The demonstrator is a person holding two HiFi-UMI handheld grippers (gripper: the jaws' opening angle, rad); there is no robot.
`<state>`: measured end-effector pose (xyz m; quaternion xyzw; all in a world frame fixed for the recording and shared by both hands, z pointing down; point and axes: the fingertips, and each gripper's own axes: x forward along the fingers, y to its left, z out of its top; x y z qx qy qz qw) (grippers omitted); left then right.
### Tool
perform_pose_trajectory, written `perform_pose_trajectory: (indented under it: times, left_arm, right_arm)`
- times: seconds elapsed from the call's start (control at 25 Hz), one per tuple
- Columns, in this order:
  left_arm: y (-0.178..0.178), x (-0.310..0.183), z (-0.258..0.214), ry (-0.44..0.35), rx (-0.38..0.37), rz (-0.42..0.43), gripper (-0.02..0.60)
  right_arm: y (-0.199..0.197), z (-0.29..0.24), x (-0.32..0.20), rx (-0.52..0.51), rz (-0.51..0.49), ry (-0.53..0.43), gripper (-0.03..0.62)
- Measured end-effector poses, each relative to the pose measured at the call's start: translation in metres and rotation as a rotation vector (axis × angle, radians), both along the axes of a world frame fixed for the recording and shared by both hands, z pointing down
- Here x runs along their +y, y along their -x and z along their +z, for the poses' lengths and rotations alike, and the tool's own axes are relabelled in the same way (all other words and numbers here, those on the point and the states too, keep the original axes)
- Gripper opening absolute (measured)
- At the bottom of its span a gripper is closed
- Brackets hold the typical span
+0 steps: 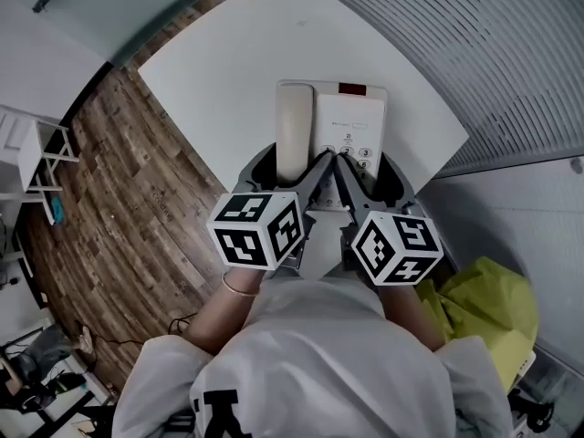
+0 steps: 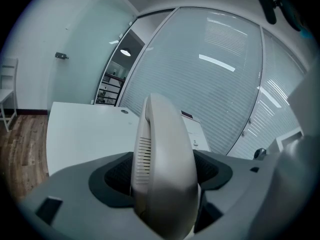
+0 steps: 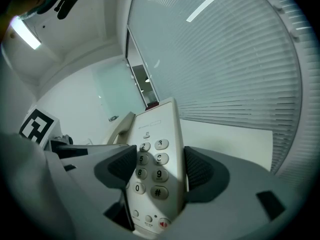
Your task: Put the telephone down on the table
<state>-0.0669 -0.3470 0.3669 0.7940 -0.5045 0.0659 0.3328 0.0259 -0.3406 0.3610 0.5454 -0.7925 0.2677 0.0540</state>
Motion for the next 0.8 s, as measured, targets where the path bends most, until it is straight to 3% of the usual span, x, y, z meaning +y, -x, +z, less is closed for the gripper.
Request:
perform_pose_trajectory:
  times: [0.8]
  left_arm:
    - [-0.008,-0.01,0.058,0.146,-0.026,0.023,0.358]
  right_arm:
    - [-0.008,0.059,-0.009,-0.022,0.027,0.173,0.305]
